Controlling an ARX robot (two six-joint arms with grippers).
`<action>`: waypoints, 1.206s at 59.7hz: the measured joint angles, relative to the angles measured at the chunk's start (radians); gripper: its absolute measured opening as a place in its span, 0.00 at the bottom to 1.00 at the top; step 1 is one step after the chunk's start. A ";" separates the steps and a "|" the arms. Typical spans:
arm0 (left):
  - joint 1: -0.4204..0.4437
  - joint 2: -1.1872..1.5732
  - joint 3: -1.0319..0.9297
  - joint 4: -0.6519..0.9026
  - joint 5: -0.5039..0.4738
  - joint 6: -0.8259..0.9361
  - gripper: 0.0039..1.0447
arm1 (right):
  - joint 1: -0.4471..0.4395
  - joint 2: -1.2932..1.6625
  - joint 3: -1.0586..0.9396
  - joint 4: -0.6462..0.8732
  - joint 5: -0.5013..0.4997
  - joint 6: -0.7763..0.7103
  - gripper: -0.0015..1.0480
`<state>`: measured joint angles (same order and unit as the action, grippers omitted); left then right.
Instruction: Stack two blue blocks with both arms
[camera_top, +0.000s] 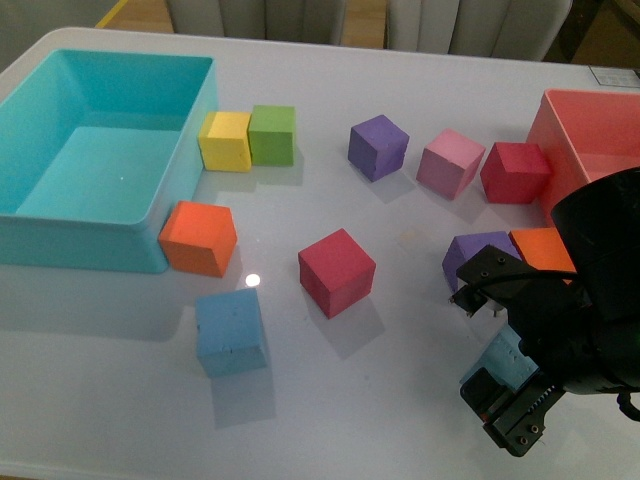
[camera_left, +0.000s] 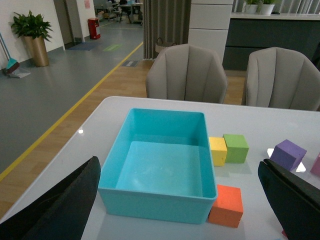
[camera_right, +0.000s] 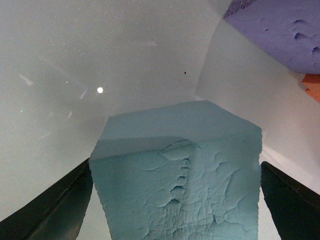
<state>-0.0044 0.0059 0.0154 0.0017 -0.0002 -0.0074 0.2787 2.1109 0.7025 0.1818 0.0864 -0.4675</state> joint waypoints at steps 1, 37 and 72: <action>0.000 0.000 0.000 0.000 0.000 0.000 0.92 | 0.000 0.002 0.001 0.000 0.000 0.000 0.91; 0.000 0.000 0.000 0.000 0.000 0.000 0.92 | 0.023 -0.237 0.029 -0.134 -0.086 -0.010 0.46; 0.000 0.000 0.000 0.000 0.000 0.000 0.92 | 0.145 0.177 0.801 -0.388 -0.008 0.162 0.46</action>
<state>-0.0044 0.0059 0.0151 0.0017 -0.0002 -0.0074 0.4236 2.2883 1.5036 -0.2062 0.0780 -0.3058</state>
